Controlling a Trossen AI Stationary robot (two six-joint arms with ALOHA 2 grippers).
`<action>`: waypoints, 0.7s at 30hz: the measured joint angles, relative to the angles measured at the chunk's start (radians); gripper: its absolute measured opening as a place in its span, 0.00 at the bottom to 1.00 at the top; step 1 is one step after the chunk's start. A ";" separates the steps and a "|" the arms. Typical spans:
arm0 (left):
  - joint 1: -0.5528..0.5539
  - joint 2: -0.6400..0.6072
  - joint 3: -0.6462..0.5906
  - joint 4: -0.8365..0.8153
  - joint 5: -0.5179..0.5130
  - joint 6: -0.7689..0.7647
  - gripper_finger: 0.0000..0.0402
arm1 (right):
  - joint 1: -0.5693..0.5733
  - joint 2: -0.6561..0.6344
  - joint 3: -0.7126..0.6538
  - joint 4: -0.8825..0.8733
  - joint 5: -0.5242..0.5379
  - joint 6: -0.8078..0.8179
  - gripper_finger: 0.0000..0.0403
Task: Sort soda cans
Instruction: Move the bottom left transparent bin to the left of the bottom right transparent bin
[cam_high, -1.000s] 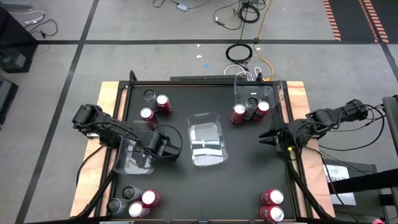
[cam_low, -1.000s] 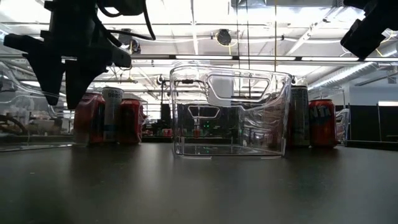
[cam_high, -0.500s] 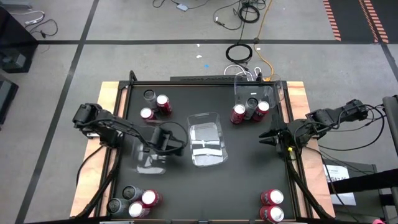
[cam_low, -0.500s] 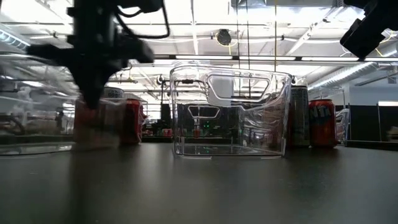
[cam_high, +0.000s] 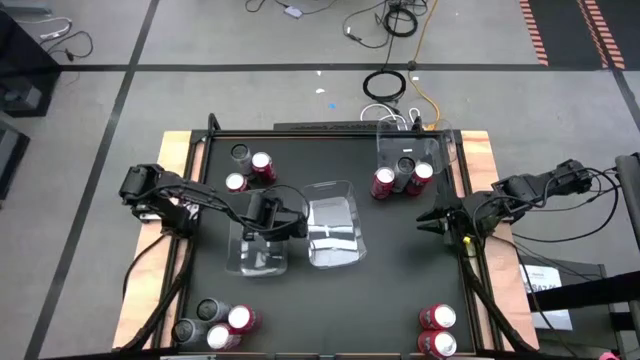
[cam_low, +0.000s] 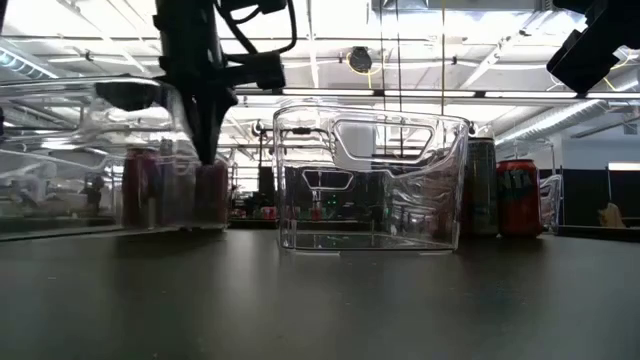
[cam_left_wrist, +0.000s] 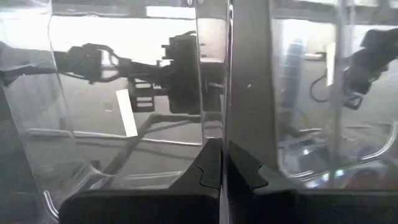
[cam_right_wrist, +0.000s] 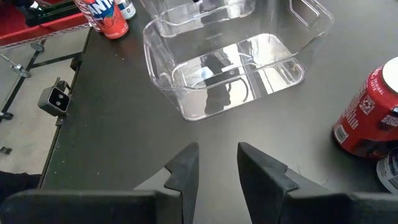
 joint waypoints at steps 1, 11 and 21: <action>0.004 0.000 0.001 0.012 -0.003 0.004 0.02 | 0.000 0.000 0.000 0.000 0.000 -0.002 0.25; 0.051 0.057 0.003 0.096 -0.006 0.059 0.02 | 0.000 0.001 0.000 0.000 0.000 -0.010 0.25; 0.083 0.132 0.060 0.179 -0.014 0.111 0.02 | 0.000 0.000 0.000 0.000 0.000 -0.005 0.25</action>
